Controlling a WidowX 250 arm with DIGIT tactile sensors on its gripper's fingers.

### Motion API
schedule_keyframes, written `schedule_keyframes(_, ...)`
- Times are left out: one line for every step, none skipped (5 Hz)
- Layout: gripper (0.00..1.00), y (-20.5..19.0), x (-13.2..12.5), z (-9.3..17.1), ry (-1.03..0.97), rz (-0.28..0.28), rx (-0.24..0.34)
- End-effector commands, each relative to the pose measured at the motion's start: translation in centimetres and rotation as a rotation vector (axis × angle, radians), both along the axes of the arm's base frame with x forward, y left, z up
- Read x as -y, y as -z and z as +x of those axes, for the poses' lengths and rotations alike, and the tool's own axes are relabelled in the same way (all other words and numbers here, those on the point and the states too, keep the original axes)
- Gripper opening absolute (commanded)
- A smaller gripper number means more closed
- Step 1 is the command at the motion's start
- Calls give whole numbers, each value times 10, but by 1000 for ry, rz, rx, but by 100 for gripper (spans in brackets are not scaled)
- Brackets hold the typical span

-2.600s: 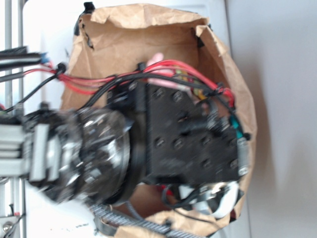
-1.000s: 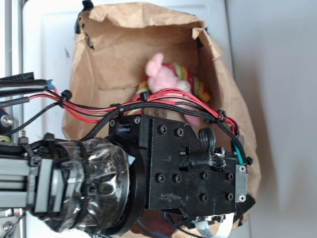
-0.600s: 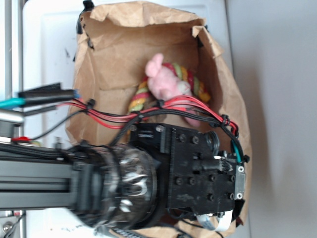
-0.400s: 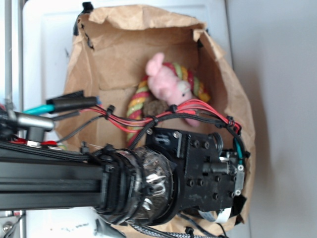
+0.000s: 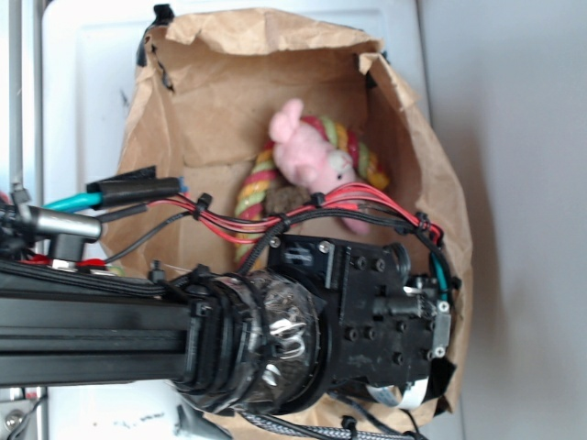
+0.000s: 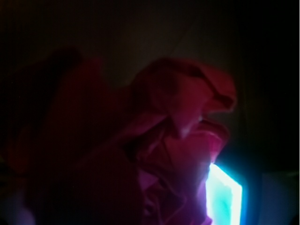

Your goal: Grab the red paper.

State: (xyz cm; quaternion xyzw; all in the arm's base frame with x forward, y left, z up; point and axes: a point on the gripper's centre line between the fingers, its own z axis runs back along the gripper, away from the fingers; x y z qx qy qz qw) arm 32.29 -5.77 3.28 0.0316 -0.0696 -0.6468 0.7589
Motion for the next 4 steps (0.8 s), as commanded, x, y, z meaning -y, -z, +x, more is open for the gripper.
schedule_keyframes(0,-53,-19,-11,-95,-87,102)
schedule_keyframes(0,-65,-27,-18,-141,-102,114)
schedule_keyframes(0,-80,-35,-22,-196,-113,103)
schedule_keyframes(0,-90,-39,-21,-258,-103,80)
